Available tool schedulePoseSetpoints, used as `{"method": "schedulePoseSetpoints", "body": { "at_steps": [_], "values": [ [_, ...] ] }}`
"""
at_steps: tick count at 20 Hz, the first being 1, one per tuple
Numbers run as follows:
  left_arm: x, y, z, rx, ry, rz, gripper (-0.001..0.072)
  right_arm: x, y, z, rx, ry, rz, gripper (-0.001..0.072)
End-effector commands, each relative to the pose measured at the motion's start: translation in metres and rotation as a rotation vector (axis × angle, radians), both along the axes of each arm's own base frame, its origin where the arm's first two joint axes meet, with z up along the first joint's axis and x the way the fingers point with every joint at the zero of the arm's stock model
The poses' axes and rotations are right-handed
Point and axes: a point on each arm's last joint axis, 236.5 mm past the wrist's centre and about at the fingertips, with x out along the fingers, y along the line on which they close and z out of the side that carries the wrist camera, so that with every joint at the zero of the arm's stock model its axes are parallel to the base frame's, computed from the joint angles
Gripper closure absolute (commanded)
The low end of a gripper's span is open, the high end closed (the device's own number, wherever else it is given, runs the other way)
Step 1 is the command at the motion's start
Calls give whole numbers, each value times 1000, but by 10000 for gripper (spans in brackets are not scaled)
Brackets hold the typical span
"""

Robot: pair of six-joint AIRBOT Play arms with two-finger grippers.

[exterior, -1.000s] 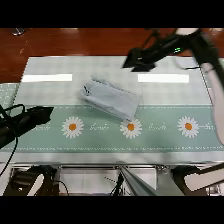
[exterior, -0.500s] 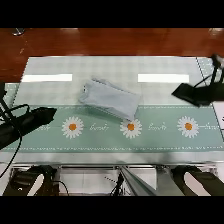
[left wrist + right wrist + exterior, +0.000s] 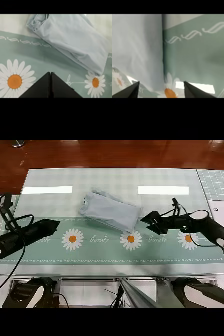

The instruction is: Fold the shirts.

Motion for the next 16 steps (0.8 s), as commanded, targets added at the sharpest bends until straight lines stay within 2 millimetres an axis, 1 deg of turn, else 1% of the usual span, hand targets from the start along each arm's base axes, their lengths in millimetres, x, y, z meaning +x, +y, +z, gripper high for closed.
{"method": "schedulePoseSetpoints", "body": {
  "at_steps": [1, 4, 5, 6, 7, 8, 9, 11, 13, 15, 16],
  "values": [
    [3, -3, -8, -12, 32, -1, 687, 16, 32, -23, 51, 67, 45, 79],
    [5, -3, -13, -12, 49, 2, 687, 22, 65, -25, 55, 63, 155, 94],
    [6, -3, -14, -12, 51, 3, 687, 25, 71, -26, 49, 55, 180, 140],
    [6, -2, -14, -12, 49, 4, 687, 28, 76, -26, 42, 46, 205, 305],
    [7, -2, -14, -12, 49, 5, 687, 31, 78, -25, 37, 26, 233, 539],
    [7, -2, -14, -12, 48, 5, 687, 36, 81, -18, 42, -11, 268, 689],
    [7, -2, -14, -12, 48, 5, 687, 43, 84, -6, 46, -42, 293, 689],
    [7, -2, -13, -12, 48, 5, 687, 62, 91, 31, 35, -137, 385, 690],
    [7, -2, -13, -12, 48, 5, 687, 84, 95, 81, -18, -242, 480, 690],
    [7, -2, -13, -12, 48, 5, 687, 105, 91, 137, -98, -350, 531, 690],
    [7, -2, -14, -12, 48, 5, 687, 115, 85, 165, -147, -409, 540, 690]
  ]
}}
